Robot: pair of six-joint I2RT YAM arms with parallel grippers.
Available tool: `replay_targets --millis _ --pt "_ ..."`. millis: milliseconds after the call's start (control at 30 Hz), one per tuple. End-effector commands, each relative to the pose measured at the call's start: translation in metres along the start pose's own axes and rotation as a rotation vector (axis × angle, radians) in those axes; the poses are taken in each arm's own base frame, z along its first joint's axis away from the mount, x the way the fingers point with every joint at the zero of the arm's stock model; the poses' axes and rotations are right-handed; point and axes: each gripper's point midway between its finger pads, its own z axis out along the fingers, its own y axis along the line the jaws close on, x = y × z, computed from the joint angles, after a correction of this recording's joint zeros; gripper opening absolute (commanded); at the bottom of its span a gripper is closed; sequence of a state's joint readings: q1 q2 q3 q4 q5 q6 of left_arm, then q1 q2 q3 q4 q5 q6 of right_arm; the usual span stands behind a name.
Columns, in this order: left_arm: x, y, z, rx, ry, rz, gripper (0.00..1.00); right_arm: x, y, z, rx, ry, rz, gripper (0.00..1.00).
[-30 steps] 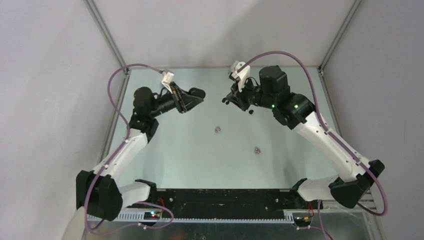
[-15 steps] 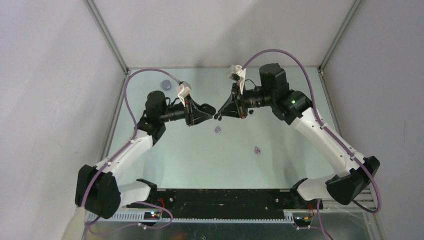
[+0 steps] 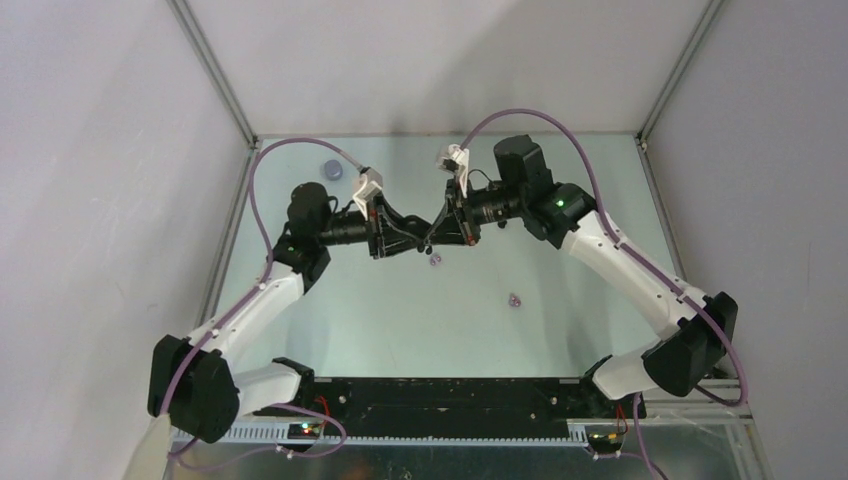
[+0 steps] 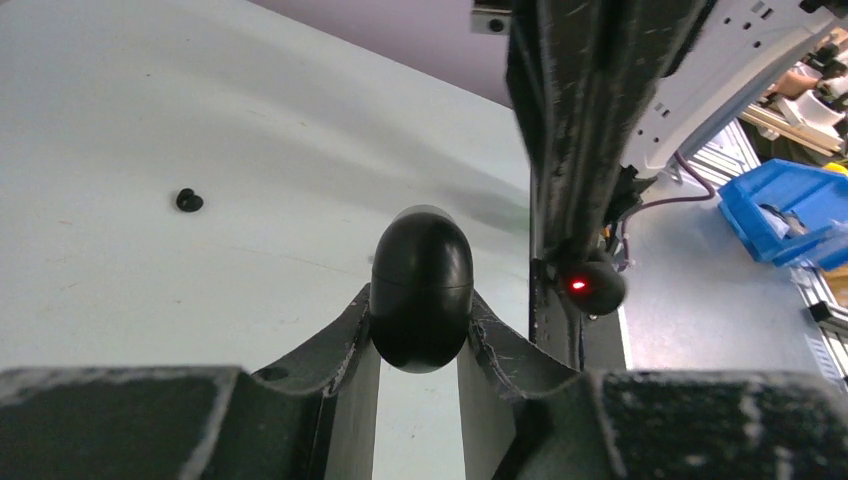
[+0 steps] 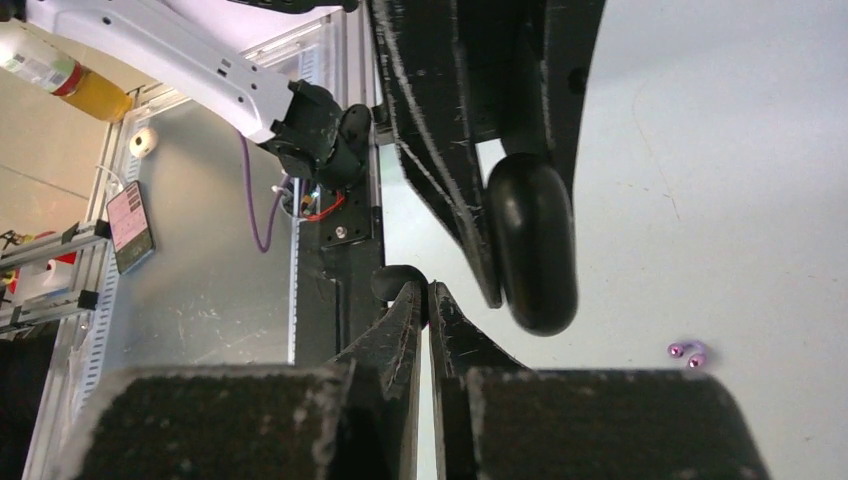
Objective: Insert the wireless bluetooth earbuds into the charging case
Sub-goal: Open the charging case to the charging case.
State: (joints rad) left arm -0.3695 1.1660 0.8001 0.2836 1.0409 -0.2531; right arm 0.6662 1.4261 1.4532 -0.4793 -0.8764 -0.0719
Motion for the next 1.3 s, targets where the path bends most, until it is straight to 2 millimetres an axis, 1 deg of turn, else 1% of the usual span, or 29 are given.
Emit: replay_targets --millis 0,167,300,433,700,900,1067,1267 --pt "-0.004 -0.021 0.000 0.091 -0.007 0.075 0.00 -0.006 -0.012 0.003 0.048 -0.022 -0.036 0.06" --pt "-0.002 -0.028 0.001 0.126 0.006 0.076 0.00 -0.007 -0.025 0.002 0.125 -0.026 -0.043 0.05" --pt "-0.001 -0.030 0.001 0.135 0.009 0.082 0.00 -0.006 -0.035 0.000 0.184 -0.032 -0.050 0.05" --pt "0.000 -0.030 0.001 0.136 0.013 0.079 0.00 -0.008 -0.039 -0.004 0.217 -0.037 -0.064 0.04" --pt "0.002 -0.028 0.001 0.132 0.019 0.077 0.00 -0.017 -0.041 -0.018 0.258 -0.066 -0.088 0.04" --pt "0.001 -0.029 0.001 0.139 0.019 0.073 0.00 -0.020 -0.048 -0.027 0.310 -0.082 -0.106 0.04" --pt "0.000 -0.030 0.002 0.142 0.018 0.069 0.00 -0.021 -0.047 -0.029 0.317 -0.085 -0.120 0.04" --pt "0.001 -0.027 0.003 0.134 0.020 0.060 0.00 -0.026 -0.035 -0.033 0.294 -0.099 -0.140 0.04"
